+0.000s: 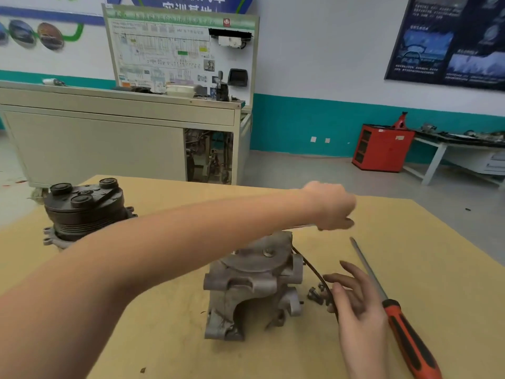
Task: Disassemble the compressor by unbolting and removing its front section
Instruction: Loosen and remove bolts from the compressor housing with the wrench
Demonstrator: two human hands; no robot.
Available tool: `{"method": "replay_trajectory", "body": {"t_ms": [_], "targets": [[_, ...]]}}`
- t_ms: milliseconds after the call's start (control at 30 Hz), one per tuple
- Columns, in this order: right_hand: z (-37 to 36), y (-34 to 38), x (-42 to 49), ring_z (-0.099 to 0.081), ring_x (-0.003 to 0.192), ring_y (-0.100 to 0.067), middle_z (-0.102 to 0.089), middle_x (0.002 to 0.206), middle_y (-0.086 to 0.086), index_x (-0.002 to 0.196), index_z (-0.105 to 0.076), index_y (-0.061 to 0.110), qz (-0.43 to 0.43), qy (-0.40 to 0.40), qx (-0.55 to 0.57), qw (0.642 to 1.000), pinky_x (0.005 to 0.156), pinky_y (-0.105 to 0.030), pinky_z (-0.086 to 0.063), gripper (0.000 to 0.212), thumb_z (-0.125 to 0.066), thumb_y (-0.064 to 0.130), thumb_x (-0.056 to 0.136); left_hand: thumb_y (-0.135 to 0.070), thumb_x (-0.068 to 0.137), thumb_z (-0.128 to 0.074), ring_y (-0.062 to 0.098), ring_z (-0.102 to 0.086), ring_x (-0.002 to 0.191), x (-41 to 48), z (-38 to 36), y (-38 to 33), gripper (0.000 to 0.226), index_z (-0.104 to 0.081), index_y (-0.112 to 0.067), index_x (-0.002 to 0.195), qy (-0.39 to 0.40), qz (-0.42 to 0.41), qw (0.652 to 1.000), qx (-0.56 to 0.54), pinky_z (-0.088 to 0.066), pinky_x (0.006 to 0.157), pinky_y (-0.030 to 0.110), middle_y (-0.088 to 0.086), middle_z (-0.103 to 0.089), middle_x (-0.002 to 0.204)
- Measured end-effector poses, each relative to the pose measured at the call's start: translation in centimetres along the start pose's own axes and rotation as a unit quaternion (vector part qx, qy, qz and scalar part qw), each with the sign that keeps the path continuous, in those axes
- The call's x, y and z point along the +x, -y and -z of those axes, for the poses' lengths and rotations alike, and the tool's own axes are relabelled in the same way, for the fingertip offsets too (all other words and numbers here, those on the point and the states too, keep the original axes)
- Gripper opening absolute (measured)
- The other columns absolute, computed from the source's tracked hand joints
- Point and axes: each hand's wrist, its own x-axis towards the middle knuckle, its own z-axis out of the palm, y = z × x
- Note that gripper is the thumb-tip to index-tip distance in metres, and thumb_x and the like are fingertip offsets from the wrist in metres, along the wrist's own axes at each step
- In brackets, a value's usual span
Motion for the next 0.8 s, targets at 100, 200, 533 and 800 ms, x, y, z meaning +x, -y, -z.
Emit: {"method": "replay_trajectory", "body": {"t_ms": [100, 200, 533, 800], "targets": [[0.0, -0.5, 0.2, -0.067, 0.069, -0.007, -0.069, 0.088, 0.012, 0.108, -0.057, 0.032, 0.004, -0.004, -0.008, 1.000, 0.067, -0.022, -0.052, 0.035, -0.053, 0.002, 0.091, -0.033, 0.098, -0.052, 0.011, -0.055, 0.056, -1.0, 0.1, 5.0, 0.037, -0.059, -0.016, 0.066, -0.002, 0.120, 0.992, -0.049, -0.035, 0.048, 0.022, -0.007, -0.056, 0.056], [0.0, -0.2, 0.0, -0.067, 0.068, -0.007, -0.069, 0.088, 0.012, 0.107, -0.056, 0.034, 0.014, -0.004, -0.014, 1.000, 0.064, -0.018, -0.052, 0.036, -0.053, 0.001, 0.091, -0.026, 0.097, -0.054, 0.009, -0.052, 0.056, -3.3, -1.8, 9.7, 0.027, -0.067, -0.006, 0.085, -0.035, 0.223, 0.947, -0.231, -0.037, 0.048, 0.020, -0.002, -0.057, 0.063], [0.0, 0.1, 0.0, -0.068, 0.067, -0.009, -0.068, 0.089, 0.002, 0.113, -0.057, 0.022, 0.010, 0.003, 0.005, 1.000, 0.059, -0.012, -0.050, 0.031, -0.051, 0.001, 0.092, -0.025, 0.098, -0.049, 0.004, -0.029, 0.033, -20.7, -6.3, 14.4, 0.023, -0.053, -0.014, 0.079, -0.352, 0.236, 0.494, -0.759, -0.021, 0.034, 0.015, -0.008, -0.042, 0.046], [0.1, -0.1, -0.1, -0.066, 0.066, -0.006, -0.068, 0.088, 0.007, 0.113, -0.056, 0.023, 0.020, 0.002, -0.013, 1.000, 0.058, -0.012, -0.050, 0.031, -0.051, 0.001, 0.092, -0.025, 0.088, -0.052, 0.005, -0.029, 0.034, -30.1, -6.8, 8.4, 0.030, -0.058, -0.018, 0.059, -0.343, 0.111, 0.605, -0.710, -0.017, 0.042, 0.021, -0.003, -0.037, 0.049]]}}
